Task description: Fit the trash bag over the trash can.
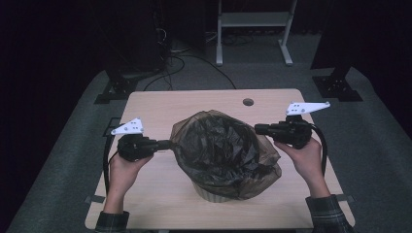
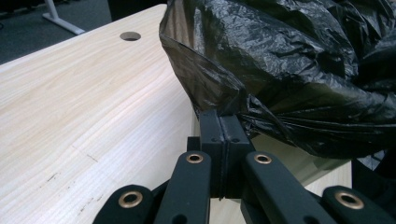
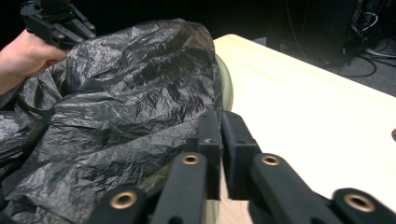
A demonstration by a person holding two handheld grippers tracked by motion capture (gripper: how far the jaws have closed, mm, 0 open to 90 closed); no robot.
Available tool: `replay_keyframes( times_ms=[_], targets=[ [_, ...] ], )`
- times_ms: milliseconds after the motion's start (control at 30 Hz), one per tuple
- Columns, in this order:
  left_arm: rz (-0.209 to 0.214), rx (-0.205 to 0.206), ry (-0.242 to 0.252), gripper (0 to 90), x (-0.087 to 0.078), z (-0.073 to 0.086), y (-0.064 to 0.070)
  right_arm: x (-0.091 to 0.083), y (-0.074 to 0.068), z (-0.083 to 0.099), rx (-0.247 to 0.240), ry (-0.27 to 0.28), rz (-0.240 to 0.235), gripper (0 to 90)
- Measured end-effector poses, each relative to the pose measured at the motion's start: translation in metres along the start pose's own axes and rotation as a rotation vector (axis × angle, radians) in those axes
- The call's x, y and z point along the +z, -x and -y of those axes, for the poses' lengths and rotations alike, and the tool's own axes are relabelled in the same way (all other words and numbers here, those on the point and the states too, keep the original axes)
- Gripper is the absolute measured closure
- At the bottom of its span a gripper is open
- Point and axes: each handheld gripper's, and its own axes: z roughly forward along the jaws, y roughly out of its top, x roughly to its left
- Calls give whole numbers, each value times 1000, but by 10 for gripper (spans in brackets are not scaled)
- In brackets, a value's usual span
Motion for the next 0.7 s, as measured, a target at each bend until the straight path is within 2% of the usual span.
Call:
replay_keyframes(
  times_ms=[233, 467, 700],
  targets=[
    [-3, -2, -2, 899, 4, -3, -5, 4, 5, 0, -3, -5, 32, 898],
    [-9, -20, 6, 899, 12, -6, -18, 11, 25, 4, 30, 3, 89, 899],
    [-16, -24, -16, 899, 22, -4, -24, 18, 39, 12, 67, -4, 116, 899]
  ],
)
